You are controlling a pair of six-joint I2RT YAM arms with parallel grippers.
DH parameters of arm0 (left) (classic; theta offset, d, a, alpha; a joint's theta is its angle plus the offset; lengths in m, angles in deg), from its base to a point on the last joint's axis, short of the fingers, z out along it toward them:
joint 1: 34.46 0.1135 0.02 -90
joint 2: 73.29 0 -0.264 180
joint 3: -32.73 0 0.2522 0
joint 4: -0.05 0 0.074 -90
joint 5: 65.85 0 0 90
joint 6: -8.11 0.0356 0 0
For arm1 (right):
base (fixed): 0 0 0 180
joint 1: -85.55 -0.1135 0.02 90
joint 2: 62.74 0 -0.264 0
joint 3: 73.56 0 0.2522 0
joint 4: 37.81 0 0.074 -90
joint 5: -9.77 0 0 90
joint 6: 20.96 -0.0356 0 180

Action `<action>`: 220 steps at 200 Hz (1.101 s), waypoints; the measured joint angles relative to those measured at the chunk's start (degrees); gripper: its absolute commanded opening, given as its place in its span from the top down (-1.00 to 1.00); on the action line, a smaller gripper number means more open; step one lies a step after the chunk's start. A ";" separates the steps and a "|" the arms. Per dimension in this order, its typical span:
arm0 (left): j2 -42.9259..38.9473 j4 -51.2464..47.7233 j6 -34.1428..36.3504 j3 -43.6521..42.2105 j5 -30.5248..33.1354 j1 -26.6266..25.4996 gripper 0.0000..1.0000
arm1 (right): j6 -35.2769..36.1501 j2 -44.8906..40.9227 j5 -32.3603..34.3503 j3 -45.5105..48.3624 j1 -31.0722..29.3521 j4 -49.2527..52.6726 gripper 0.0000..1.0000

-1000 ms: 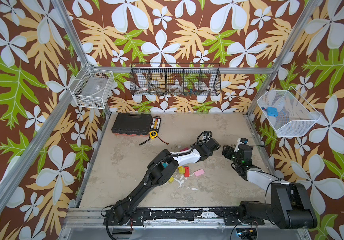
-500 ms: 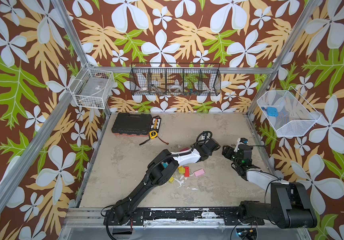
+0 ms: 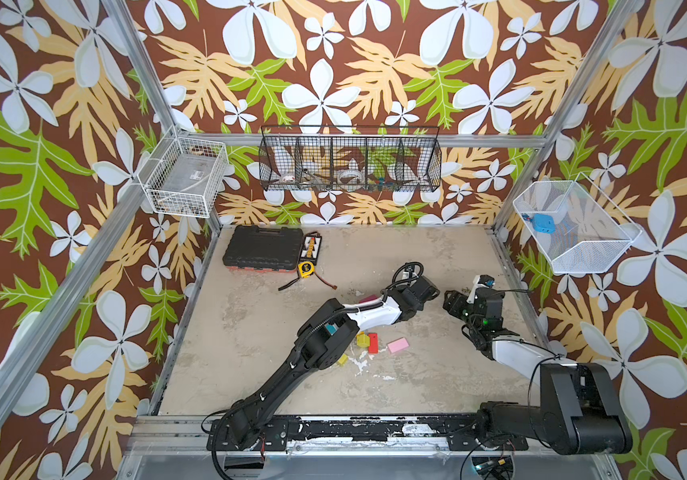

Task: Build the wood block tower
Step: 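Carry the plank with the left gripper and place it beside the first plank, then open the left gripper and lift it away from the two planks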

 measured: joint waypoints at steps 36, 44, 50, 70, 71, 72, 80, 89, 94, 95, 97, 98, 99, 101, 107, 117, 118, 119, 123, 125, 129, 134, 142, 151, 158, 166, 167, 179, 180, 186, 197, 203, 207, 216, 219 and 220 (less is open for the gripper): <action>0.00 0.13 -0.04 0.00 -0.26 0.20 0.06 | 0.00 0.13 -0.04 -0.04 0.00 0.00 -0.46; -0.02 0.22 -0.02 0.00 -0.31 0.33 0.05 | 0.00 0.31 -0.04 -0.11 0.00 0.00 -0.46; -0.11 0.20 -0.04 0.00 -0.35 0.44 0.04 | 0.00 0.46 -0.04 -0.24 0.00 0.11 -0.45; -0.81 -0.37 0.02 -0.37 -0.85 0.55 0.03 | 0.00 1.05 -0.07 -0.72 0.00 0.39 -0.44; -0.85 -0.39 0.02 -0.39 -0.87 0.55 0.03 | 0.00 1.07 -0.07 -0.74 0.00 0.39 -0.44; -0.94 -0.46 0.02 -0.42 -0.90 0.55 0.03 | 0.00 1.09 -0.07 -0.74 0.00 0.42 -0.44; -1.44 -0.70 0.04 -0.59 -1.05 0.57 0.03 | 0.00 1.16 -0.09 -0.83 0.00 0.59 -0.44; -2.10 -0.79 0.35 -0.76 -1.36 0.57 0.03 | 0.00 1.16 -0.09 -0.83 0.00 0.63 -0.44; -2.56 -0.74 0.46 -0.94 -1.40 0.57 0.03 | 0.00 1.16 -0.09 -0.83 0.00 0.63 -0.44; -2.62 -0.74 0.46 -0.96 -1.40 0.57 0.03 | 0.00 1.16 -0.09 -0.83 0.00 0.63 -0.44; -2.86 -0.74 0.46 -1.07 -1.44 0.57 0.03 | 0.00 1.16 -0.11 -0.83 0.00 0.66 -0.44; -2.93 -0.74 0.48 -1.11 -1.46 0.57 0.03 | 0.00 1.16 -0.11 -0.83 0.00 0.66 -0.44; -2.99 -0.74 0.48 -1.16 -1.49 0.57 0.03 | 0.00 1.14 -0.11 -0.83 0.00 0.66 -0.44; -3.21 -0.76 0.52 -1.27 -1.55 0.57 0.03 | 0.00 1.14 -0.11 -0.83 0.00 0.66 -0.44; -3.91 -0.70 0.72 -1.77 -1.66 0.57 0.03 | 0.00 1.11 -0.09 -0.83 0.00 0.68 -0.44; -5.38 -0.72 0.72 -2.80 -1.81 0.57 0.03 | 0.00 1.11 -0.09 -0.83 0.00 0.74 -0.44; -5.64 -0.72 0.74 -2.97 -1.84 0.57 0.03 | 0.00 1.11 -0.09 -0.83 0.00 0.76 -0.44; -5.75 -0.70 0.74 -3.06 -1.86 0.57 0.03 | 0.00 1.11 -0.09 -0.83 0.00 0.76 -0.44; -6.34 -0.72 0.83 -3.45 -2.01 0.57 0.03 | 0.00 1.11 -0.07 -0.83 0.00 0.83 -0.43; -6.75 -0.63 0.92 -3.78 -2.14 0.57 0.02 | 0.00 1.14 -0.07 -0.83 0.00 0.85 -0.43; -7.54 -0.55 0.96 -4.39 -2.34 0.57 0.02 | 0.00 1.16 -0.07 -0.87 0.00 0.94 -0.43; -8.44 -0.28 0.96 -5.16 -2.60 0.57 0.02 | 0.00 1.18 -0.07 -0.94 0.00 1.09 -0.42; -10.16 0.07 1.16 -6.54 -3.08 0.57 0.02 | -0.02 1.33 -0.04 -1.03 0.00 1.16 -0.41; -12.26 0.94 1.16 -8.22 -3.61 0.57 0.02 | 0.00 1.46 -0.04 -1.14 0.00 1.31 -0.41; -14.01 1.66 1.31 -9.73 -4.22 0.57 0.02 | -0.02 1.49 -0.04 -1.16 0.00 1.44 -0.40; -15.87 2.40 1.64 -11.41 -4.70 0.57 0.03 | -0.02 1.49 -0.04 -1.16 0.00 1.49 -0.39; -16.06 2.54 1.66 -11.61 -4.74 0.57 0.03 | -0.02 1.49 -0.02 -1.16 0.00 1.49 -0.39; -19.30 4.11 1.77 -15.19 -5.35 0.57 0.06 | 0.00 1.46 -0.02 -1.16 0.00 1.46 -0.34; -19.50 4.22 1.77 -15.41 -5.40 0.57 0.06 | -0.02 1.44 -0.02 -1.16 0.00 1.49 -0.34; -21.29 4.83 1.77 -17.38 -5.90 0.66 0.09 | -0.02 1.38 0.00 -1.14 0.00 1.49 -0.31; -24.52 6.01 1.77 -21.11 -7.08 0.94 0.11 | -0.02 1.31 0.02 -1.14 0.00 1.44 -0.20; -26.82 7.13 1.75 -24.02 -8.04 1.20 0.11 | -0.04 1.31 0.07 -1.14 0.00 1.44 -0.14; -28.20 8.11 1.75 -25.86 -8.44 1.40 0.11 | -0.04 1.40 0.09 -1.16 0.00 1.49 -0.10; -31.34 10.12 1.68 -30.01 -9.40 2.03 0.15 | -0.09 1.81 0.24 -1.55 0.00 1.97 -0.01; -32.46 11.13 1.68 -31.58 -9.81 2.32 0.17 | -0.17 2.14 0.24 -1.90 0.00 2.38 0.01; -32.63 11.34 1.68 -31.87 -9.88 2.36 0.18 | -0.20 2.19 0.26 -1.97 0.00 2.47 0.01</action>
